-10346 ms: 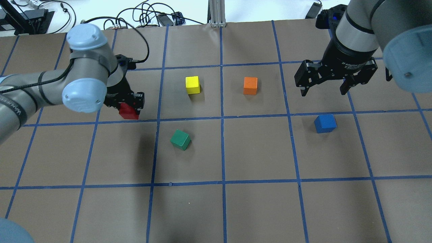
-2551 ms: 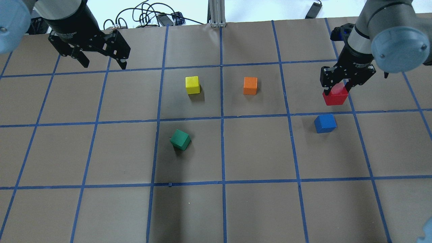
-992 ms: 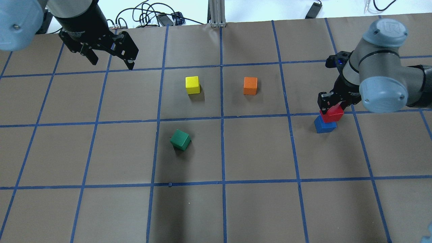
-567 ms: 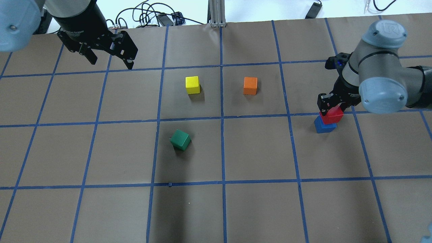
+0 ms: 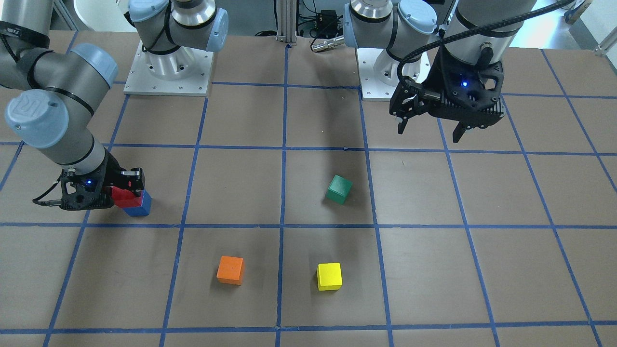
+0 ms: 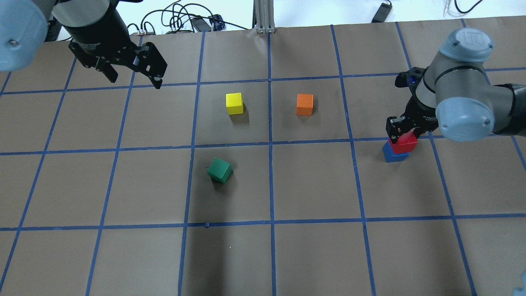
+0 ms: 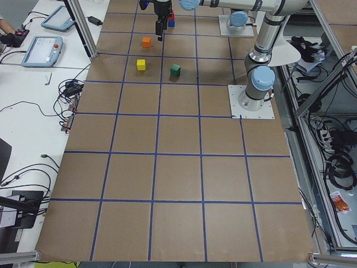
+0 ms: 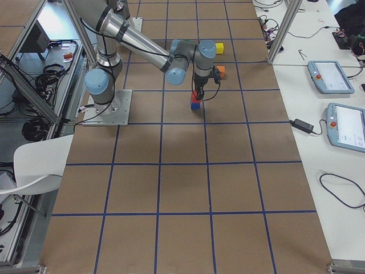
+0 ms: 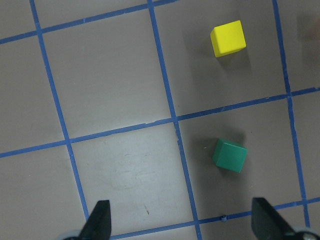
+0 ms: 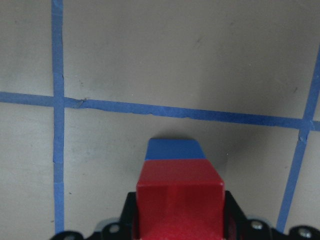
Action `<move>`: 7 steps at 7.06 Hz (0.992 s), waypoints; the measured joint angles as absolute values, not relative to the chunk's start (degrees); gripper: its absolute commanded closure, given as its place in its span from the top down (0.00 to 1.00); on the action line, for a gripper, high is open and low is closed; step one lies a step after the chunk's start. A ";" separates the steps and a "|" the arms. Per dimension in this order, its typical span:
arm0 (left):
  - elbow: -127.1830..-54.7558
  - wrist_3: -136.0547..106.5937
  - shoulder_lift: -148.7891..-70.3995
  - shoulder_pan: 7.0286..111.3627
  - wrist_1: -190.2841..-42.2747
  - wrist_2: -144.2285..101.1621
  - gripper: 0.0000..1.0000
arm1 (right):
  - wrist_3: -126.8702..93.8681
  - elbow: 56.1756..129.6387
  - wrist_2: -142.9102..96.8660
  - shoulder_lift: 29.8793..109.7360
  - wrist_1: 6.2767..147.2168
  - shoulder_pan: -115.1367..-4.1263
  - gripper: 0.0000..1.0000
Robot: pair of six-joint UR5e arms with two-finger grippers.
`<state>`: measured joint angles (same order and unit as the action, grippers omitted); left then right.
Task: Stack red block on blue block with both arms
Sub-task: 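Lower the red cube onto the blue cube and open the right gripper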
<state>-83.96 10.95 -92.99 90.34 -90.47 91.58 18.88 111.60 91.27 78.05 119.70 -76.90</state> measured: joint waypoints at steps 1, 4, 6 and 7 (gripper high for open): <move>-84.21 11.01 -92.81 90.30 -90.24 91.57 1.00 | 18.89 111.62 91.30 78.05 119.70 -76.90 0.76; -84.43 11.27 -92.41 90.34 -90.17 91.69 1.00 | 18.92 111.62 91.26 78.07 119.59 -76.90 1.00; -84.46 10.97 -92.35 90.30 -90.12 91.68 1.00 | 18.88 110.55 91.18 78.70 118.45 -76.90 1.00; -84.45 10.88 -92.31 90.19 -90.10 91.65 1.00 | 18.71 108.23 91.15 79.99 114.82 -76.92 1.00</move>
